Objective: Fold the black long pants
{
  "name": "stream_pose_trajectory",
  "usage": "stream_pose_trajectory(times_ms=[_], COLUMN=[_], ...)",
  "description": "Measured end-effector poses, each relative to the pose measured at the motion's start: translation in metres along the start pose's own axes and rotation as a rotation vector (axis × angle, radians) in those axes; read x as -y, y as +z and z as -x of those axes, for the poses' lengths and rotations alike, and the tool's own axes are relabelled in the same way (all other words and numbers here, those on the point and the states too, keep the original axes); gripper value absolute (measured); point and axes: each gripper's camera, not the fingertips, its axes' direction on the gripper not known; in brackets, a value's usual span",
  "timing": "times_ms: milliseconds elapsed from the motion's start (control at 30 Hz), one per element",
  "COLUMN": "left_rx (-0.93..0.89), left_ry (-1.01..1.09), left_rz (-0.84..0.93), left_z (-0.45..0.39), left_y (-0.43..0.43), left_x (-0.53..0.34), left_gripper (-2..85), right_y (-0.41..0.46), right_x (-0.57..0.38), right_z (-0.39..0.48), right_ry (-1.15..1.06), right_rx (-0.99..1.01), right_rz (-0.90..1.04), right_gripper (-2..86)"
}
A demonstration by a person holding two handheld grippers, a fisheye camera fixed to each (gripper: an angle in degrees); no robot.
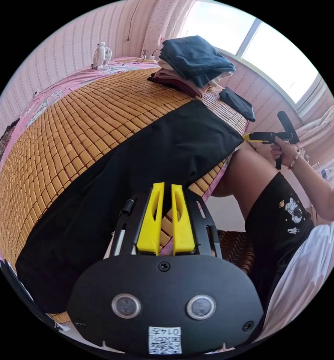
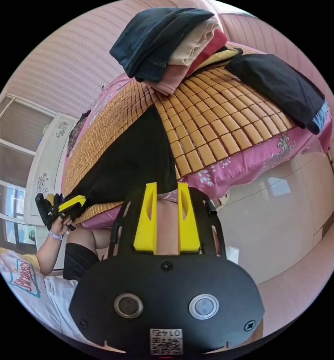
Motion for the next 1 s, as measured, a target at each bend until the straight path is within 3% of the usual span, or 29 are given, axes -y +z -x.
stream_pose_trajectory(times_ms=[133, 200, 367, 567, 667, 900, 1000], left_rx=[0.025, 0.045, 0.043, 0.041, 0.046, -0.298, -0.299], left_ry=[-0.030, -0.043, -0.065, -0.013, 0.040, -0.043, -0.054], left_rz=[0.001, 0.022, 0.055, 0.075, 0.066, -0.107, -0.163], left_z=[0.005, 0.008, 0.014, 0.002, -0.010, -0.021, -0.006], left_y=[-0.002, 0.001, 0.009, 0.014, 0.016, 0.027, 0.006], left_x=[-0.001, -0.002, -0.004, 0.007, 0.014, 0.028, 0.018], left_gripper=[3.8, 3.7, 2.2, -0.9, -1.0, -0.8, -0.3], right_y=[0.021, 0.042, 0.040, 0.044, 0.034, 0.023, 0.034], right_x=[0.006, 0.016, 0.032, 0.057, 0.065, 0.076, 0.069], right_z=[-0.027, -0.029, 0.006, 0.032, 0.035, 0.004, 0.012], right_ry=[0.097, 0.095, -0.059, -0.242, -0.263, -0.119, -0.068], right_rx=[0.128, 0.200, 0.054, 0.006, 0.001, -0.319, -0.515], right_rz=[0.009, 0.084, 0.179, 0.329, 0.307, 0.123, 0.134], right_gripper=[12.6, 9.5, 4.5, 1.6, 1.1, 3.3, 4.9])
